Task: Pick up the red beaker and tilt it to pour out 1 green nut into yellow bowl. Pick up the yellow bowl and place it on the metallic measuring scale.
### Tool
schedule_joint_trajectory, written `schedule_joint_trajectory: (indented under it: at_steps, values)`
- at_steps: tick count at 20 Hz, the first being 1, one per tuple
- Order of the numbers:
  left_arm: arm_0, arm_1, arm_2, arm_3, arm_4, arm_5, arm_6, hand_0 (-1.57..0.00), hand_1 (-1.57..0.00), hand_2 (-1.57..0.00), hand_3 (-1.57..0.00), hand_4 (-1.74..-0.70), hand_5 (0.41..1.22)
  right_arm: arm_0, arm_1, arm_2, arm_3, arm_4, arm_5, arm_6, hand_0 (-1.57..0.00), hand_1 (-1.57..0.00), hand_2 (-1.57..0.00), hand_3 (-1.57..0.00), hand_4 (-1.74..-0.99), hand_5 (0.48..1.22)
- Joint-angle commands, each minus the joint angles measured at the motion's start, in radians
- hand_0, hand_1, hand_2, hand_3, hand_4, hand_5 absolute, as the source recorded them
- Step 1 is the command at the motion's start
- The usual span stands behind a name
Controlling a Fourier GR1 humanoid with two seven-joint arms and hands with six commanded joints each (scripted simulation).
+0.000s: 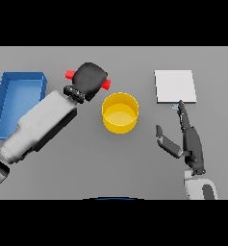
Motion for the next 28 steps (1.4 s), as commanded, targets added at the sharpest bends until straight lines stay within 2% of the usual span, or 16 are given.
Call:
schedule_joint_trajectory:
  at_steps: [1,5,9,12,16,20,21,22,28]
  values:
    - [-0.014,0.006,-0.026,0.006,-0.017,-0.01,-0.02,-1.57,-1.57,-1.57,-1.28,-1.7,1.215,0.011,0.0,0.003,0.008,0.0,0.004,-0.012,0.0,0.0,0.0,0.0,-1.292,0.678]
    - [-0.089,-0.006,-0.137,0.064,-0.085,-0.052,-0.101,-1.57,-1.57,-1.57,-1.45,-1.72,1.218,-0.009,0.017,-0.019,0.029,-0.041,0.004,-0.006,0.0,0.0,0.0,0.0,-1.294,0.653]
    - [-0.16,-0.011,-0.238,0.107,-0.159,-0.099,-0.115,-1.57,-1.57,-1.57,-1.52,-1.73,1.22,0.001,0.026,-0.007,0.027,-0.017,-0.011,-0.013,0.0,0.0,0.0,0.0,-1.291,0.634]
    - [-0.193,-0.015,-0.305,0.112,-0.194,-0.133,-0.127,-1.57,-1.57,-1.57,-1.55,-1.74,1.22,0.007,0.022,-0.01,0.024,-0.006,-0.022,-0.012,0.0,0.0,0.0,0.0,-1.288,0.627]
    - [-0.25,-0.029,-0.375,0.167,-0.236,-0.108,-0.163,-1.57,-1.57,-1.57,-1.56,-1.74,1.221,0.002,0.022,-0.006,0.031,0.013,-0.031,0.004,0.0,0.0,0.0,0.0,-1.276,0.593]
    - [-0.313,-0.053,-0.446,0.215,-0.266,-0.157,-0.192,-1.57,-1.57,-1.57,-1.57,-1.74,1.221,0.01,0.021,0.003,0.033,0.043,-0.048,-0.01,0.0,0.0,0.0,0.0,-1.236,0.582]
    - [-0.326,-0.05,-0.464,0.22,-0.277,-0.15,-0.203,-1.57,-1.57,-1.57,-1.57,-1.73,1.221,0.018,0.02,0.0,0.03,0.037,-0.046,-0.013,0.0,0.0,0.0,0.0,-1.225,0.583]
    - [-0.336,-0.053,-0.485,0.217,-0.286,-0.158,-0.21,-1.57,-1.57,-1.57,-1.57,-1.74,1.221,-0.005,0.016,-0.005,0.03,0.031,-0.041,0.012,0.0,0.0,0.0,0.0,-1.216,0.585]
    - [-0.393,-0.051,-0.575,0.226,-0.322,-0.134,-0.257,-1.57,-1.57,-1.57,-1.57,-1.73,1.221,-0.006,0.02,0.005,0.04,0.056,-0.054,-0.008,0.0,0.0,0.0,0.0,-1.21,0.594]
